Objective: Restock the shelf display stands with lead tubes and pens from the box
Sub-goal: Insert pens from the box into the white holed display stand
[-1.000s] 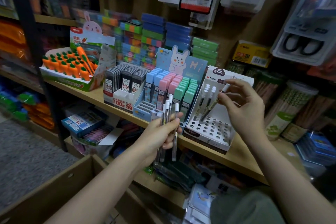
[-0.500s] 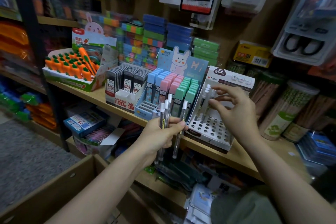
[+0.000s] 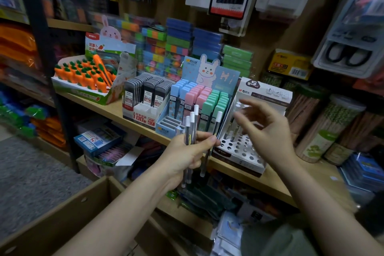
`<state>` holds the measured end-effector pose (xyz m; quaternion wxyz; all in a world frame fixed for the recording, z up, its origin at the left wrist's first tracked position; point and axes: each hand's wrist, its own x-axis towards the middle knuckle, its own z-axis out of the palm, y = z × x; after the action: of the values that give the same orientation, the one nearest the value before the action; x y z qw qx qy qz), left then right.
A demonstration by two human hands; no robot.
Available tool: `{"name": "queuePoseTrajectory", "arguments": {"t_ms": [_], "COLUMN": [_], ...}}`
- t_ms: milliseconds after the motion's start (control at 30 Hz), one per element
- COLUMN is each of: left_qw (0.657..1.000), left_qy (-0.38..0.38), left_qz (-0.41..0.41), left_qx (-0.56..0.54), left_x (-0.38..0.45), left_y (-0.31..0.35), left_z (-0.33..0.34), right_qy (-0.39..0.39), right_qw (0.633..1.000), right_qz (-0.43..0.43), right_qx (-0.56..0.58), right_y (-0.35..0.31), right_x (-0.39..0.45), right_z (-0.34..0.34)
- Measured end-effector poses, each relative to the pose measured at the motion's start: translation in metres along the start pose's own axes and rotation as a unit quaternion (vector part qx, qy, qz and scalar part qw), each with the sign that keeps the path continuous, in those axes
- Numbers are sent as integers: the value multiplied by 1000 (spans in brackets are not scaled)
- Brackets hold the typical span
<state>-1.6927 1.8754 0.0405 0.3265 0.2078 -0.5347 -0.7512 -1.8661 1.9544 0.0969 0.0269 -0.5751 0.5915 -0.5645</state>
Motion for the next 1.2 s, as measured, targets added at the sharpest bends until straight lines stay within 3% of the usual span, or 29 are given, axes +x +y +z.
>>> {"name": "queuePoseTrajectory", "arguments": {"t_ms": [100, 233, 333, 433, 600, 733, 1033, 1200], "left_qw": [1000, 1000, 999, 996, 991, 992, 996, 995], "left_qy": [-14, -16, 9, 9, -26, -25, -50, -43], "left_qz": [-6, -23, -46, -71, -103, -107, -73, -91], "left_qx": [-1, -10, -24, -56, -84, -67, 18, 6], "left_x": [0, -2, -2, -3, -3, -1, -6, -5], "left_y": [0, 3, 6, 10, 12, 9, 8, 9], "left_z": [1, 4, 5, 6, 6, 4, 6, 8], "right_qy": [-96, -122, -65, 46, 190, 187, 147, 148], "right_qw": [994, 988, 991, 993, 980, 977, 983, 982], "right_qz": [20, 14, 7, -12, -39, -36, -11, 3], "right_qx": [53, 95, 116, 106, -36, -97, -108, -121], "right_y": [-3, -6, -7, -4, 14, 22, 32, 32], "right_x": [-4, -4, 1, 10, 15, 19, 24, 25], "right_z": [12, 15, 3, -18, -38, -34, -24, -26]}}
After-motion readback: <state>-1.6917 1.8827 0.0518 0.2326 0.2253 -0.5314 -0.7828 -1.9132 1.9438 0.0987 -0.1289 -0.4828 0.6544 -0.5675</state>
